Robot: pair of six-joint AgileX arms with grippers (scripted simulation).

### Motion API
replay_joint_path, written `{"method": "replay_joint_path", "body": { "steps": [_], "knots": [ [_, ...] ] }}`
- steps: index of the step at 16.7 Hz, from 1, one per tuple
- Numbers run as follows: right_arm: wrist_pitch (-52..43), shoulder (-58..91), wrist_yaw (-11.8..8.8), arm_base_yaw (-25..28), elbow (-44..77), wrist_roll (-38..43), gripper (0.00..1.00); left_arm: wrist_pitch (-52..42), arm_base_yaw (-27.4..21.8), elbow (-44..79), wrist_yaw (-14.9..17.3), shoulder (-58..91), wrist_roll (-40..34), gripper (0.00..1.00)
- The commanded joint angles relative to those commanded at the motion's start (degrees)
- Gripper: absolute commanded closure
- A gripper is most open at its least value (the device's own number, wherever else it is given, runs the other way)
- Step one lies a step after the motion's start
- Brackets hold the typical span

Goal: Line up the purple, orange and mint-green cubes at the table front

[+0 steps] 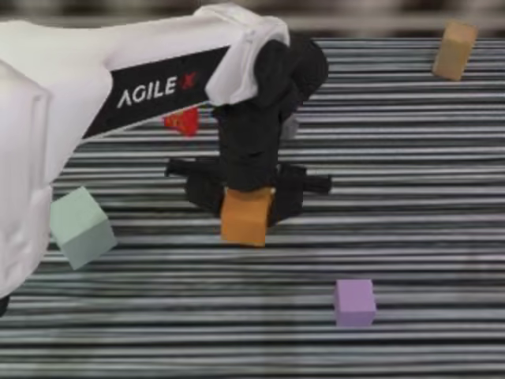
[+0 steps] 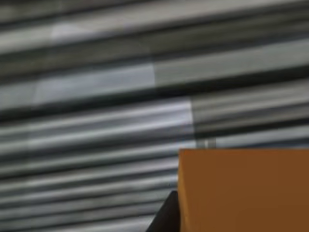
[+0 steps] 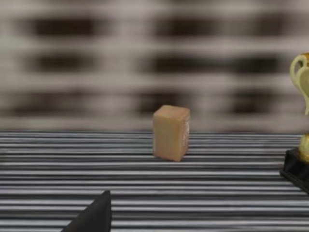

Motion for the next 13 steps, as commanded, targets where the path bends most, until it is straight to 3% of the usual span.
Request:
{"method": "replay_joint_path", "body": {
  "steps": [3, 6, 13],
  "knots": [
    [0.0, 0.0, 0.0, 0.0, 0.0, 0.0, 0.00, -0.5, -5.4, -1.4, -0.2, -1.5, -12.1, 1.00],
    [0.0, 0.0, 0.0, 0.0, 0.0, 0.0, 0.00, -0.4, -9.3, -2.5, -0.3, -3.2, -19.3, 1.00],
    [0.0, 0.0, 0.0, 0.0, 0.0, 0.0, 0.00, -0.1, -10.1, -2.9, -0.4, -3.6, -20.9, 1.00]
  ]
}}
